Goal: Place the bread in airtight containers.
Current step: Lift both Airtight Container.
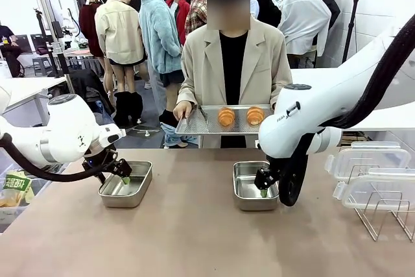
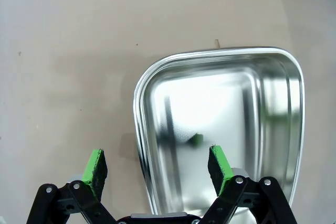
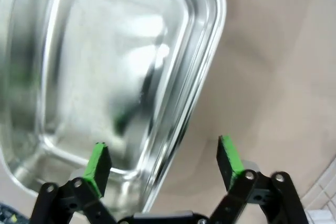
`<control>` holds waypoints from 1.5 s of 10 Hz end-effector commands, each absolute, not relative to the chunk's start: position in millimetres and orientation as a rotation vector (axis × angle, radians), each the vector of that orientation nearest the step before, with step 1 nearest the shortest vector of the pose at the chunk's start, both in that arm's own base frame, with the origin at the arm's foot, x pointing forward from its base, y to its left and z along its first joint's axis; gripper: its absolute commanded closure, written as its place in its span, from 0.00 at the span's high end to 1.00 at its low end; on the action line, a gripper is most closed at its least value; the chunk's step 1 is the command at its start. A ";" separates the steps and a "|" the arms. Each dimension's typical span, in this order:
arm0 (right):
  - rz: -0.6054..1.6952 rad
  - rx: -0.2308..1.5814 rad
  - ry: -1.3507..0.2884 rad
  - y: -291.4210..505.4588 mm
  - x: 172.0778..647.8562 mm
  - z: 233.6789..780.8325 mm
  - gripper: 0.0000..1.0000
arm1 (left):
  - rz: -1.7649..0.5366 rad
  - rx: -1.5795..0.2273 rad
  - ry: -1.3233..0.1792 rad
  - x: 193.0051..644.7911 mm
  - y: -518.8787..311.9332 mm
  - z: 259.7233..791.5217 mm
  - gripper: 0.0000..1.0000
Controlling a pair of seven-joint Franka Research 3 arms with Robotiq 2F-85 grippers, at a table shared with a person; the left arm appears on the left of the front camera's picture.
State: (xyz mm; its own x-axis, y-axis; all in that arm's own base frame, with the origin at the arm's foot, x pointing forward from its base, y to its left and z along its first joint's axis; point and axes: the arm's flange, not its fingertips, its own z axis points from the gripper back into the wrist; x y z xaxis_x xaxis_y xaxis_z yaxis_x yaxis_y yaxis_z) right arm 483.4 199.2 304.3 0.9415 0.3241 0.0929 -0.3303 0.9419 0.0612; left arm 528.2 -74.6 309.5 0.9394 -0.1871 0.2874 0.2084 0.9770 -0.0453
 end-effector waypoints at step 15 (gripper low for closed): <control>0.205 -0.098 0.025 208.9 498.1 304.8 0.00 | -0.196 -0.098 -0.270 529.3 -64.2 306.6 0.00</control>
